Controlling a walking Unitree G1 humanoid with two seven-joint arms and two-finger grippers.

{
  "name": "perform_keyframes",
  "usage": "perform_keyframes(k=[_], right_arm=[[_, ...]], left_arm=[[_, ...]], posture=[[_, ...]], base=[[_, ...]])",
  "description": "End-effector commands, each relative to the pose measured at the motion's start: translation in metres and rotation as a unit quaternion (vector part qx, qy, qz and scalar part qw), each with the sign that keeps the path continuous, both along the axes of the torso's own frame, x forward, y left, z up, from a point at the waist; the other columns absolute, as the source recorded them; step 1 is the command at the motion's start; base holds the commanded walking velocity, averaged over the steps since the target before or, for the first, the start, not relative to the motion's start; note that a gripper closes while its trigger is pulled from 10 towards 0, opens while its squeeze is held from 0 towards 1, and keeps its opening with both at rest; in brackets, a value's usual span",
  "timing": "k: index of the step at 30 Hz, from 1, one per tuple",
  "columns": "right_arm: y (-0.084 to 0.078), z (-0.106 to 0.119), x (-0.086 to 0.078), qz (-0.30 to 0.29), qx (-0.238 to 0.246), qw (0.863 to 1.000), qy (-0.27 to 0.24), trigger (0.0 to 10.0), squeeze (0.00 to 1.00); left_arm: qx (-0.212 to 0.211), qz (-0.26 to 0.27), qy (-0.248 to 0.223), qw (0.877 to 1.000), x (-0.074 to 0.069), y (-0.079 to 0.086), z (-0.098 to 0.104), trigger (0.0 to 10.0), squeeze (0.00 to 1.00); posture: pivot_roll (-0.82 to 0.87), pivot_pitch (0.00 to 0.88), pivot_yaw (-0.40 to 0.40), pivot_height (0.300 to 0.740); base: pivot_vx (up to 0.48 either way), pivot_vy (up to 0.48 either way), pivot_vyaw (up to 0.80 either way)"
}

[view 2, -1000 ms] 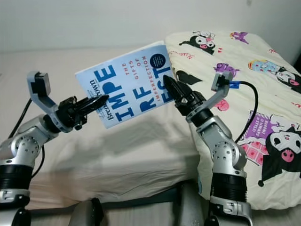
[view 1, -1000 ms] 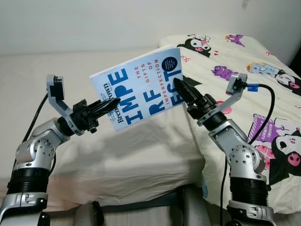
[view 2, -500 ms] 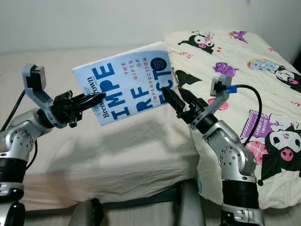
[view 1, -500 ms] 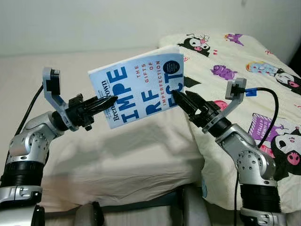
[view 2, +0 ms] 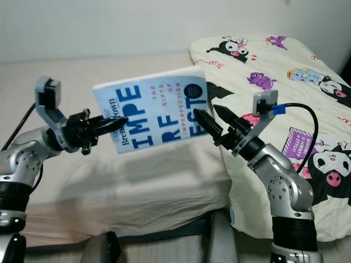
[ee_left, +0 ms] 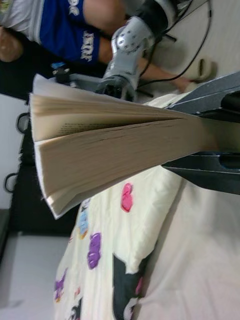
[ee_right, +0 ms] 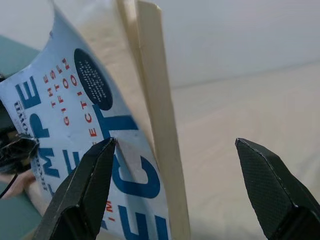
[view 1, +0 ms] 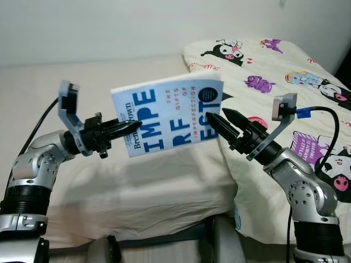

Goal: Clean up the room

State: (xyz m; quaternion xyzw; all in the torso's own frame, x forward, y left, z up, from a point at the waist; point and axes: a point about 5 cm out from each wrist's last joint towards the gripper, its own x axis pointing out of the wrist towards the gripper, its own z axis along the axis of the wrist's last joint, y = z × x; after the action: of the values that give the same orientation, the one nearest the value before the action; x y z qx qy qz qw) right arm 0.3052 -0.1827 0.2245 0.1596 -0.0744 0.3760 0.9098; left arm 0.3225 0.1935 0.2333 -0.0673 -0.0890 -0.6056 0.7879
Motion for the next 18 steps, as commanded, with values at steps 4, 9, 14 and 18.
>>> perform_keyframes(k=[4, 9, 14, 18], right_arm=[[0.009, -0.009, -0.012, 0.069, -0.023, 0.997, 0.011, 10.0, 0.0], [0.013, -0.012, -0.02, 0.106, -0.019, 0.994, 0.016, 10.0, 0.0], [0.017, -0.015, -0.029, 0.146, -0.022, 0.989, 0.023, 10.0, 0.0], [0.018, -0.015, -0.033, 0.172, -0.012, 0.985, 0.018, 0.0, 0.0]], left_arm=[[0.011, -0.028, -0.026, 0.999, -0.001, -0.006, 0.007, 0.0, 0.0], [0.015, -0.03, -0.029, 0.999, 0.0, -0.006, 0.008, 0.0, 0.0], [0.018, -0.028, -0.03, 0.999, 0.0, -0.004, 0.008, 0.0, 0.0], [0.024, -0.028, -0.028, 0.999, 0.0, -0.002, 0.007, 0.0, 0.0]], posture=[[-0.08, 0.1, 0.063, 0.461], [-0.08, 0.104, 0.064, 0.461], [-0.08, 0.111, 0.066, 0.461], [-0.08, 0.112, 0.066, 0.461]], base=[[0.0, 0.0, 0.0], [0.0, 0.0, 0.0], [0.0, 0.0, 0.0], [0.0, 0.0, 0.0]])
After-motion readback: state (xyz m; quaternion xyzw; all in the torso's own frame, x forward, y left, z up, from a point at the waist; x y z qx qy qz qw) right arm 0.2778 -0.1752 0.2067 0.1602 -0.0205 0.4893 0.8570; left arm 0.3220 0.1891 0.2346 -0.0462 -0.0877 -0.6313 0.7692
